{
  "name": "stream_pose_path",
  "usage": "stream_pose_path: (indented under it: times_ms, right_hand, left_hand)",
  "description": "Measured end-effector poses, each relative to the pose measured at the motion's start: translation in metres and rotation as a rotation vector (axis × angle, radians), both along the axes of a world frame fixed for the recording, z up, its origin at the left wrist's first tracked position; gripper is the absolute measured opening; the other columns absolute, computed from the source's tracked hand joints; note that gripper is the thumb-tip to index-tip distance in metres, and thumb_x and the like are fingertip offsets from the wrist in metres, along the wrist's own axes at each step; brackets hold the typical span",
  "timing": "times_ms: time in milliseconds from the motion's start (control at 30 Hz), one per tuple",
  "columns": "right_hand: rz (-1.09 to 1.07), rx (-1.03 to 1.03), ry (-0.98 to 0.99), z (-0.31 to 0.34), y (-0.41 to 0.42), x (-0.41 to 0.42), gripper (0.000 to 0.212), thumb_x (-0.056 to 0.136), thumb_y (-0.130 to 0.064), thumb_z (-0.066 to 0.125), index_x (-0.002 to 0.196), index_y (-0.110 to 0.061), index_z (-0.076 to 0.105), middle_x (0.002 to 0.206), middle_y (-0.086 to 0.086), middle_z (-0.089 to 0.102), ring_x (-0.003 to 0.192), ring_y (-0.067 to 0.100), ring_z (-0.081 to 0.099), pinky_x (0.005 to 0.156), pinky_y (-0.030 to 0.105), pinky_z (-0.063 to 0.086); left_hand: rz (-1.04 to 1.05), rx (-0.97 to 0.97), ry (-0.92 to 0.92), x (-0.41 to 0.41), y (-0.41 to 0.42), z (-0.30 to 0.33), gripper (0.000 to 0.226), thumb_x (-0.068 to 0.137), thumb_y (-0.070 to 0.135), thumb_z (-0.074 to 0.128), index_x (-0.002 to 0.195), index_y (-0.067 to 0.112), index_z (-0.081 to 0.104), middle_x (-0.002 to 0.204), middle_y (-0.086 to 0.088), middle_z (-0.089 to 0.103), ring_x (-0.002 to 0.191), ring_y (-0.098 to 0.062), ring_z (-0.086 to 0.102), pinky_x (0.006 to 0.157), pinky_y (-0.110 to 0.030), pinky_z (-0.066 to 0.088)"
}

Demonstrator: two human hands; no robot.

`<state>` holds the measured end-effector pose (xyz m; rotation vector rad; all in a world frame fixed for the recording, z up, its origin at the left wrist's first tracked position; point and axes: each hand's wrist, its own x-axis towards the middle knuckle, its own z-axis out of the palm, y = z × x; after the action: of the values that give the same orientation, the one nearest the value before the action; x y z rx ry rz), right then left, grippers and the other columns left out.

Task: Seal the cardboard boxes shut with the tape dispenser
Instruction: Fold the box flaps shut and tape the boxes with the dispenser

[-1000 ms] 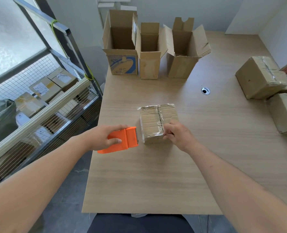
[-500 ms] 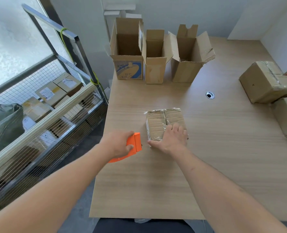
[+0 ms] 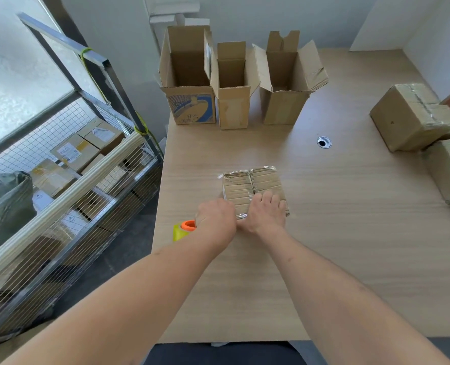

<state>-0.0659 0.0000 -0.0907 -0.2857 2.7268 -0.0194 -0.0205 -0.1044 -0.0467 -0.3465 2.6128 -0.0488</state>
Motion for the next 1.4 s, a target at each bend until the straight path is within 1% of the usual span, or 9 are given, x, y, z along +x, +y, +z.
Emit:
stream_pose_path:
  times_ms: [300,467,600,833,933,1000,1133,1233,1400]
  right_hand:
    - [0.022,0.005,0.017,-0.001,0.002,0.001,0.102,0.06,-0.094,0.05,0.126,-0.016,0.048,0.125,0.006,0.045,0.12,0.028,0.041,0.1,0.041,0.034]
    - [0.03,-0.001,0.04,-0.003,0.002,0.002,0.098,0.061,-0.092,0.054,0.124,-0.017,0.049,0.125,0.006,0.046,0.12,0.028,0.042,0.098,0.041,0.035]
    - [0.034,-0.006,0.056,-0.006,0.004,0.001,0.094,0.063,-0.091,0.053,0.122,-0.017,0.05,0.123,0.005,0.047,0.12,0.028,0.043,0.098,0.041,0.035]
    - [0.023,-0.014,0.069,-0.006,0.002,0.001,0.102,0.059,-0.094,0.054,0.123,-0.015,0.05,0.125,0.008,0.048,0.119,0.03,0.044,0.097,0.042,0.036]
    - [0.056,-0.016,0.095,-0.011,0.002,0.006,0.1,0.055,-0.092,0.055,0.12,-0.015,0.052,0.12,0.007,0.047,0.115,0.03,0.043,0.094,0.042,0.035]
    - [0.067,-0.018,0.129,-0.014,0.005,0.007,0.097,0.056,-0.091,0.052,0.117,-0.016,0.053,0.117,0.006,0.048,0.112,0.03,0.044,0.093,0.043,0.034]
    - [0.068,-0.009,0.126,-0.016,0.006,0.007,0.099,0.054,-0.092,0.052,0.117,-0.016,0.054,0.116,0.006,0.049,0.111,0.03,0.045,0.094,0.043,0.035]
    - [0.083,-0.034,0.169,-0.018,0.008,0.009,0.093,0.054,-0.092,0.049,0.111,-0.018,0.052,0.113,0.004,0.049,0.11,0.03,0.046,0.095,0.045,0.035]
    - [0.108,-0.039,0.296,-0.024,0.01,0.015,0.085,0.059,-0.094,0.04,0.098,-0.018,0.047,0.103,0.004,0.046,0.099,0.029,0.045,0.089,0.045,0.034]
  left_hand:
    - [0.077,0.046,0.064,0.008,-0.001,-0.007,0.034,0.089,0.005,0.062,0.121,0.018,0.064,0.121,-0.001,0.068,0.114,-0.027,0.066,0.081,-0.033,0.049]
    - [0.209,0.099,0.065,0.007,0.0,-0.004,0.024,0.087,0.008,0.061,0.106,0.02,0.069,0.112,-0.002,0.072,0.107,-0.027,0.069,0.071,-0.031,0.045]
    - [0.214,0.065,0.073,0.006,0.004,-0.006,0.028,0.089,0.006,0.06,0.112,0.019,0.069,0.118,-0.003,0.07,0.111,-0.027,0.067,0.075,-0.032,0.046]
    - [0.177,0.037,0.144,0.01,-0.001,-0.001,0.029,0.09,0.005,0.059,0.114,0.016,0.068,0.116,-0.005,0.069,0.11,-0.03,0.067,0.077,-0.035,0.049]
    - [0.198,-0.05,0.16,0.025,-0.042,-0.002,0.027,0.093,0.004,0.055,0.118,0.012,0.064,0.115,-0.009,0.068,0.107,-0.032,0.068,0.078,-0.038,0.051]
    - [0.248,-0.096,0.223,0.036,-0.073,-0.007,0.023,0.097,0.017,0.057,0.12,0.013,0.058,0.111,-0.008,0.068,0.101,-0.032,0.068,0.069,-0.036,0.044]
    - [0.215,-0.02,0.357,0.05,-0.083,-0.016,0.044,0.103,0.044,0.048,0.14,0.023,0.037,0.097,-0.01,0.068,0.087,-0.034,0.069,0.064,-0.036,0.04]
    - [0.197,0.09,0.458,0.048,-0.067,-0.027,0.053,0.103,0.045,0.048,0.15,0.032,0.027,0.09,-0.009,0.069,0.084,-0.034,0.068,0.063,-0.036,0.042]
    - [0.324,0.102,0.453,0.044,-0.057,-0.059,0.066,0.103,0.042,0.05,0.157,0.036,0.014,0.09,-0.011,0.068,0.085,-0.033,0.066,0.069,-0.039,0.046]
